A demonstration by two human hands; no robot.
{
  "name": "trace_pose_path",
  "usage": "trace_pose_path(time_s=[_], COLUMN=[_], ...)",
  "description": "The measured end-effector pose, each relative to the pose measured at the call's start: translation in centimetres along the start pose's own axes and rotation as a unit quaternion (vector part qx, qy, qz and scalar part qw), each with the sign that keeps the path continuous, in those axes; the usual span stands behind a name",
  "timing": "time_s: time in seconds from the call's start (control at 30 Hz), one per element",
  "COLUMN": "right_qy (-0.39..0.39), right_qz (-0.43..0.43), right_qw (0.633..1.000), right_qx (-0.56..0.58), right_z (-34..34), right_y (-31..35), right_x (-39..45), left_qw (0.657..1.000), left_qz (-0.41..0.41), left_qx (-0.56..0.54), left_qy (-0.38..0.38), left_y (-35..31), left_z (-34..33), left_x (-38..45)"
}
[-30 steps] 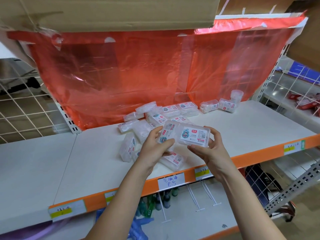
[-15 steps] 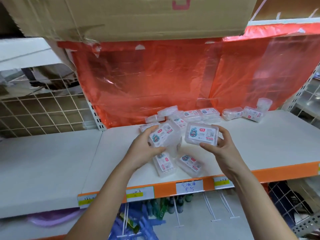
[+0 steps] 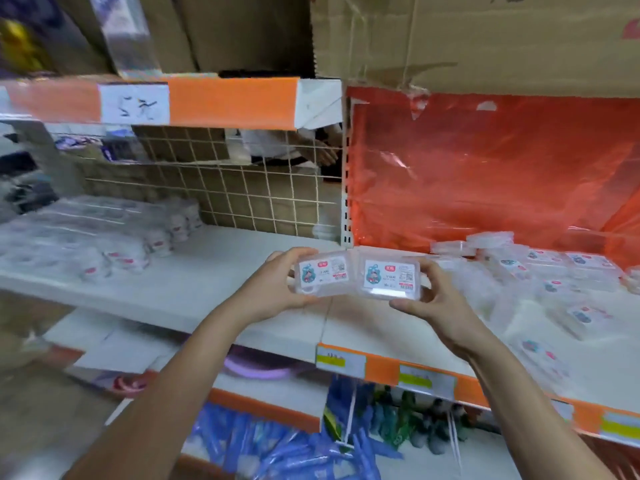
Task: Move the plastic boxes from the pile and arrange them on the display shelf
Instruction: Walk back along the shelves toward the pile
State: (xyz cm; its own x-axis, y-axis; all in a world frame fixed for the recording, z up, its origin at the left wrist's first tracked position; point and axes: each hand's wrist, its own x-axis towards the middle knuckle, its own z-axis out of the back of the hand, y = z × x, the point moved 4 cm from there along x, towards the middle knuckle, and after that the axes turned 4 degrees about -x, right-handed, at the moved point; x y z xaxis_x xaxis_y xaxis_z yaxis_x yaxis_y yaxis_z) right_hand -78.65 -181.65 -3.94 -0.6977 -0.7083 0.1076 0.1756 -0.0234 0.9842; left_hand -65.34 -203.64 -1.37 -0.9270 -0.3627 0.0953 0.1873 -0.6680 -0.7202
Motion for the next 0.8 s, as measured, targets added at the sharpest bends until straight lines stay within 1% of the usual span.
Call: trace_pose_path(time_s=[0.27,0.4,0.67,0.8], right_qy=[0.121,0.167,0.197,0.204], right_qz=[0.037,0.050,0.085,0.116], right_qw=[0.989,0.977,0.966,0.961], right_qx=[-0.081,-0.124,-0.142,-0.148], right_z=[-15.9,-23.7,-37.1,-43.7], right_y=[2.4,3.0,4.5,5.6], right_x=[4.1,6.2,11.7,15.5], left_qw=[0.992,0.987,0.970,0.960], left_qz=[0.020,0.048,0.110,0.131], left_qx=[0.110,0.128,0.152,0.170], left_qy=[-0.050,-0.084,-0.158,-0.183], left_y=[9.0,13.6,21.6,26.4], left_z=[12.1,17.6,27.4,32.0], left_x=[-7.7,-11.3,-16.3,-16.8])
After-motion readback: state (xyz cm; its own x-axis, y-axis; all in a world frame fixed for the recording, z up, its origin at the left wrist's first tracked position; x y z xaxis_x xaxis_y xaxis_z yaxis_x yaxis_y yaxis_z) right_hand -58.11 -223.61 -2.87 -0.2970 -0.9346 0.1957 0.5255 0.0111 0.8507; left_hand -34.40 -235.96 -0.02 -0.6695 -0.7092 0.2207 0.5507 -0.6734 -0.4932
